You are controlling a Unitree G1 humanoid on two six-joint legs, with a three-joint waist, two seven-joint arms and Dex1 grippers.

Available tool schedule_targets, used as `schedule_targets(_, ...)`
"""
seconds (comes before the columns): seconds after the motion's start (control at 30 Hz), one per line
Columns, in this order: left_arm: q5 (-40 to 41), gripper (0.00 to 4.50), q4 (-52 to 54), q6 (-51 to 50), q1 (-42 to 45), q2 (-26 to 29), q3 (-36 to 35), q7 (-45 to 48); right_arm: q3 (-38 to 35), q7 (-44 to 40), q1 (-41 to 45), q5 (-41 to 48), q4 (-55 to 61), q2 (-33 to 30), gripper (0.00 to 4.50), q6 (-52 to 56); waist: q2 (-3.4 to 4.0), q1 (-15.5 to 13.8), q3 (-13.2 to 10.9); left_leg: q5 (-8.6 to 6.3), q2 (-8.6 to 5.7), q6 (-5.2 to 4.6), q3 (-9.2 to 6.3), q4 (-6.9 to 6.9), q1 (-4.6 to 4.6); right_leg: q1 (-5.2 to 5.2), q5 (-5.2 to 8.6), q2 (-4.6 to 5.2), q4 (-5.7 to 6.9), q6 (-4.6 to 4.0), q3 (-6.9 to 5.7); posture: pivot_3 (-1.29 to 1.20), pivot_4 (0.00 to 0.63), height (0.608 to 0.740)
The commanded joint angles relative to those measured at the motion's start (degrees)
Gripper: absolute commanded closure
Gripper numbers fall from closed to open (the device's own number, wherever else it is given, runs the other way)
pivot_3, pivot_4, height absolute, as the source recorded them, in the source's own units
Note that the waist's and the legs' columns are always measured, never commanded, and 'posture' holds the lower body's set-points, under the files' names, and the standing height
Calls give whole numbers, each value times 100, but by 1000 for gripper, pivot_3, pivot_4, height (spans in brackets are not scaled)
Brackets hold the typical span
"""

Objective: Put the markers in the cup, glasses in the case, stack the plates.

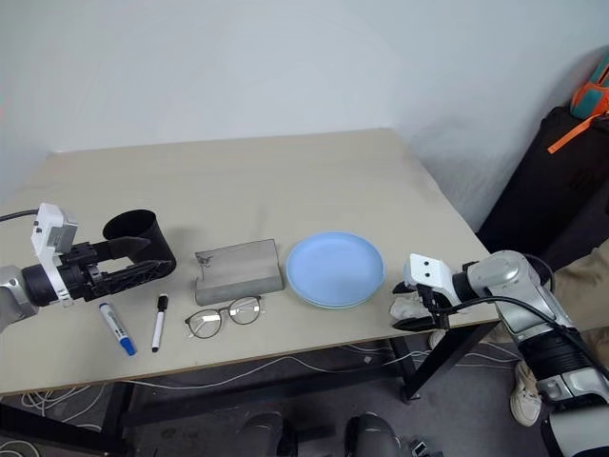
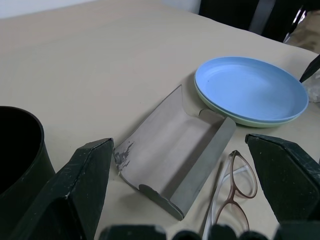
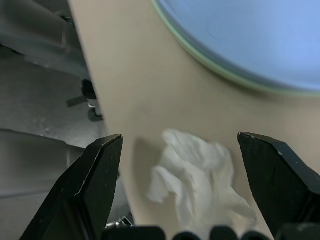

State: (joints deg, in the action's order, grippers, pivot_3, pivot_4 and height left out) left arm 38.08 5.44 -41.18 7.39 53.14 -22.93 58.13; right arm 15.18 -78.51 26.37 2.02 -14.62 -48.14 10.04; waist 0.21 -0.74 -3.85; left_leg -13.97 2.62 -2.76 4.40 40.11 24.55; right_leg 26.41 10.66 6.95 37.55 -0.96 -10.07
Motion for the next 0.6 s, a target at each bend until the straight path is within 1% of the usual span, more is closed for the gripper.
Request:
schedule_targets(0.03,51,0,85,5,58,79,-95,20,-46,39,110,-79,-109,-33,531,-196,0,2,0,0,0,0,0,0,0,0,0,0,0,0,0,0,0,701)
schedule_targets(0.1,45,0,78,2,59,81,-98,21,-48,57,147,-109,-193,-14,531,-237,0,3,0,0,2,0,1,0,0,-2,0,0,1,0,0,0,0,701)
schedule_targets(0.2,42,0,75,-7,64,83,-98,25,-37,58,185,-146,-295,1,1120,-304,0,2,0,0,2,0,1,0,0,-1,0,-1,1,0,-1,0,0,701)
schedule_targets(0.43,32,0,53,1,68,84,-104,27,-98,-9,492,-176,-396,-22,3438,-413,1,3,-1,0,2,0,5,0,0,-2,0,-1,1,0,1,0,0,701)
schedule_targets(0.47,29,0,45,5,73,85,-104,26,-107,-81,568,-147,-388,-46,3831,-405,1,4,-1,0,3,0,4,0,-1,-1,0,-2,1,0,0,0,0,701)
schedule_targets(0.5,24,0,34,9,82,87,-101,26,-112,-160,642,-116,-381,-71,4067,-404,1,4,-1,0,4,0,3,0,-2,0,0,-3,1,0,0,0,0,701)
schedule_targets(0.53,23,0,33,11,84,89,-103,28,-131,-228,751,-85,-394,-87,4403,-397,1,4,-1,0,4,0,4,0,-1,-1,0,-2,1,0,0,0,0,701)
schedule_targets(0.6,25,0,31,11,88,92,-107,28,-189,-329,1014,-41,-495,-93,4403,-395,3,4,-2,0,3,0,2,0,-1,-1,0,-2,1,0,0,0,0,701)
